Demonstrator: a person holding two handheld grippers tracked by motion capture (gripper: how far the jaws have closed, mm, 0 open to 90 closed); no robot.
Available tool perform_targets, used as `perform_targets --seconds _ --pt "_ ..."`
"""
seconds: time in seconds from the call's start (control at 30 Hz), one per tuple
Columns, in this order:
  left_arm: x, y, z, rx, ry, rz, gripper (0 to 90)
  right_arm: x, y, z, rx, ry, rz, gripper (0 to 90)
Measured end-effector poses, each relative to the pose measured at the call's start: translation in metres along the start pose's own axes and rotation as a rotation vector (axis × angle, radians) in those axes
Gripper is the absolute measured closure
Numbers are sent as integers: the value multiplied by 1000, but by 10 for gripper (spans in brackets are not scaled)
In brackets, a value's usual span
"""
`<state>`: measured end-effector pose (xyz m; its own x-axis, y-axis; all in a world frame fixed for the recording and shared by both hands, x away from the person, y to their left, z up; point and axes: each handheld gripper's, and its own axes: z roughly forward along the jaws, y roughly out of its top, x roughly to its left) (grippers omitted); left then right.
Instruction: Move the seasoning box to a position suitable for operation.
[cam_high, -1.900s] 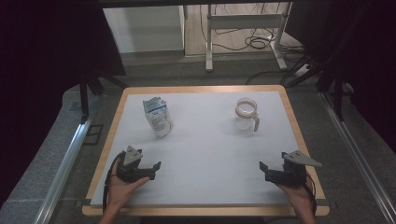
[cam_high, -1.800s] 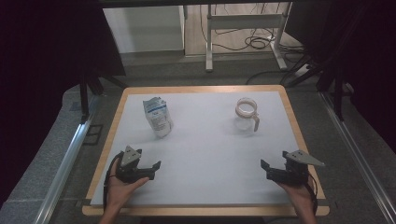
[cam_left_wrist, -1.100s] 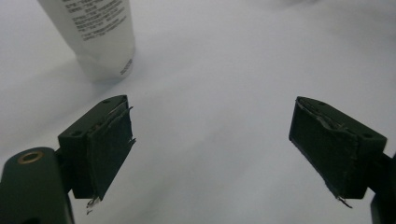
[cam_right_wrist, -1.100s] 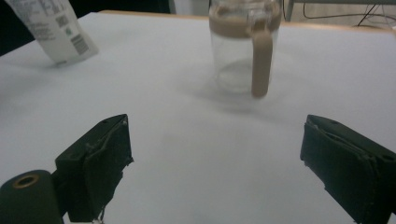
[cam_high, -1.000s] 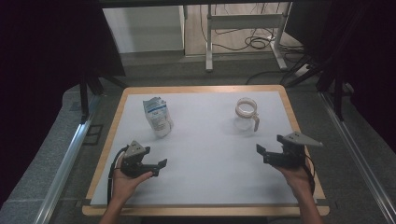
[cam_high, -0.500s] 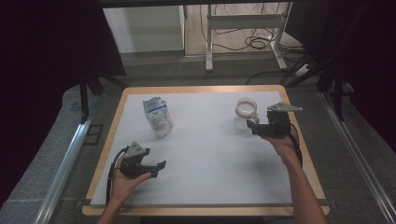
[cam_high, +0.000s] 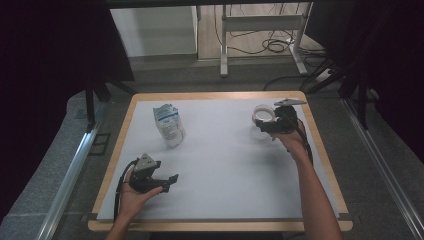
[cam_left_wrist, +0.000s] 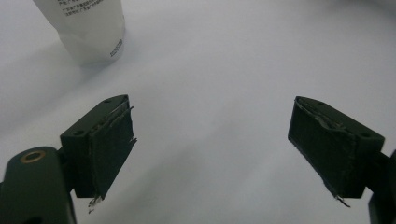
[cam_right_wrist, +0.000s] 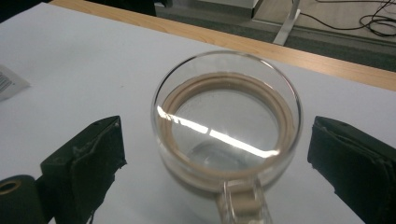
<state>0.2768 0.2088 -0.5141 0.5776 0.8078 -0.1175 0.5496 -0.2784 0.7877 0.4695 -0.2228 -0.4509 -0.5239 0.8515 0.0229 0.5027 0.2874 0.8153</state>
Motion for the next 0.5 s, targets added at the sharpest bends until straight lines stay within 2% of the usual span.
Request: perform_targets --seconds 0.13,0.3,0.4,0.5 --pt "1 0 2 6 -3 -1 144 -2 4 12 22 -11 -9 42" --pt "3 0 0 1 2 -3 144 -6 3 37 56 -9 1 42" --pt "4 0 -2 -3 7 -5 144 -6 2 43 60 -5 6 42" --pt "7 0 -5 -10 10 -8 144 -5 0 56 84 -28 -6 50"
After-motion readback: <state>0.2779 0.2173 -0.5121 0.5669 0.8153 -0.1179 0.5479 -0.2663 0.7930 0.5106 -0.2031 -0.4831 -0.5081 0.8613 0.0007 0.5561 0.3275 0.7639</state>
